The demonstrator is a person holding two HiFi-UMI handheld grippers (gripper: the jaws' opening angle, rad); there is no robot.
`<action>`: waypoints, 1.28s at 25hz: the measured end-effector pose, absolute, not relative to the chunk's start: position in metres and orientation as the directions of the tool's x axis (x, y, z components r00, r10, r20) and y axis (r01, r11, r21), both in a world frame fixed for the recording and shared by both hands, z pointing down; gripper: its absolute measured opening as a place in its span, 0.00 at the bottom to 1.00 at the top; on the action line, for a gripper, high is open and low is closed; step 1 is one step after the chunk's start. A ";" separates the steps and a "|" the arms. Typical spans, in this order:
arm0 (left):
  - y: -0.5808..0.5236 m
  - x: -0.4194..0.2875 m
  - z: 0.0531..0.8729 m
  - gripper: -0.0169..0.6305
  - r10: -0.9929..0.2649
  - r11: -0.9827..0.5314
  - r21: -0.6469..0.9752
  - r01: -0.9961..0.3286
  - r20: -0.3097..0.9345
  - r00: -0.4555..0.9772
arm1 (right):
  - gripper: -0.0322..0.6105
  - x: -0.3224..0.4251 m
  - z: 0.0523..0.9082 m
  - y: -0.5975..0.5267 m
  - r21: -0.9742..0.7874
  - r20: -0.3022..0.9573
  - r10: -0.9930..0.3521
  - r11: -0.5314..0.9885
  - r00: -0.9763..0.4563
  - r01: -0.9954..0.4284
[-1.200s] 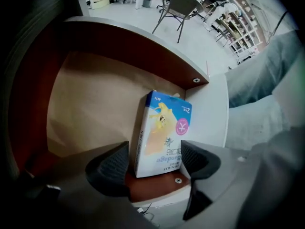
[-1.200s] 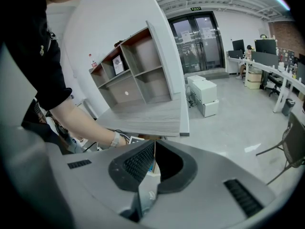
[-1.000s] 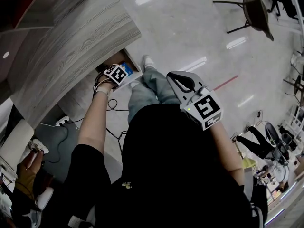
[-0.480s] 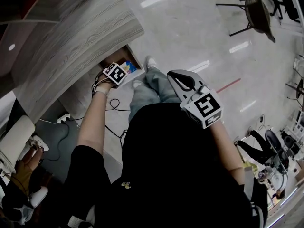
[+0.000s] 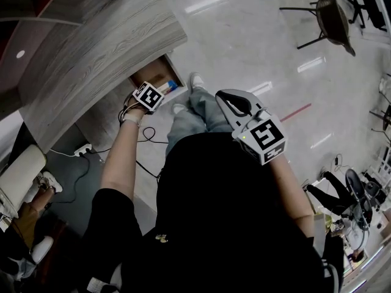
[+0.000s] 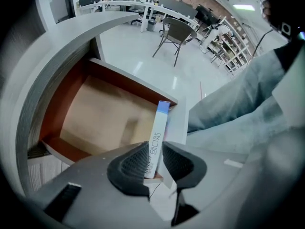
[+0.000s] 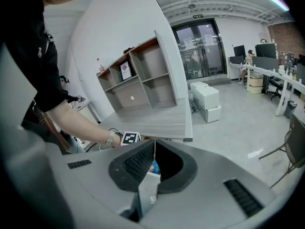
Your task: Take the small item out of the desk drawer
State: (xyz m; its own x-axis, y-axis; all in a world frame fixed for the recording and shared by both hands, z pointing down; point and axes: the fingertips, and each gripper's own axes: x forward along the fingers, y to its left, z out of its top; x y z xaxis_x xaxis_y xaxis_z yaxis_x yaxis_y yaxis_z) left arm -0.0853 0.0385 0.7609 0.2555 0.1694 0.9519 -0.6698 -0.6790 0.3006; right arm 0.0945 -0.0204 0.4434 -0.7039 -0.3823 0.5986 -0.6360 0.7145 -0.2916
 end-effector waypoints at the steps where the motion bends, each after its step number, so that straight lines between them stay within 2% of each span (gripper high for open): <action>1: 0.038 -0.083 0.758 0.18 0.164 -0.680 0.300 -0.669 0.951 0.261 | 0.05 0.095 0.443 -0.019 -0.292 0.598 -0.382 0.715 -0.705 -0.635; 13: 0.059 -0.068 0.759 0.16 0.141 -0.697 0.298 -0.652 0.949 0.283 | 0.05 0.097 0.443 -0.008 -0.288 0.588 -0.383 0.723 -0.712 -0.627; 21: 0.055 -0.070 0.758 0.16 0.082 -0.700 0.268 -0.662 0.951 0.298 | 0.05 0.097 0.442 -0.005 -0.289 0.589 -0.385 0.721 -0.711 -0.630; 25: 0.052 -0.073 0.758 0.21 0.048 -0.699 0.250 -0.670 0.951 0.305 | 0.05 0.097 0.442 -0.003 -0.286 0.589 -0.389 0.719 -0.708 -0.634; 32: 0.049 -0.072 0.758 0.24 0.074 -0.695 0.280 -0.662 0.944 0.321 | 0.05 0.098 0.441 -0.004 -0.288 0.589 -0.393 0.715 -0.706 -0.637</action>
State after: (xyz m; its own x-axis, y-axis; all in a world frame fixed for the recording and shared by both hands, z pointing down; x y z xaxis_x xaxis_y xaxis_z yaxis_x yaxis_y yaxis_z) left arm -0.0719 0.0487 0.7576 0.3215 0.0738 0.9440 -0.6619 -0.6954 0.2798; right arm 0.0982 -0.0039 0.4414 -0.7064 -0.3925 0.5890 -0.6374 0.7146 -0.2882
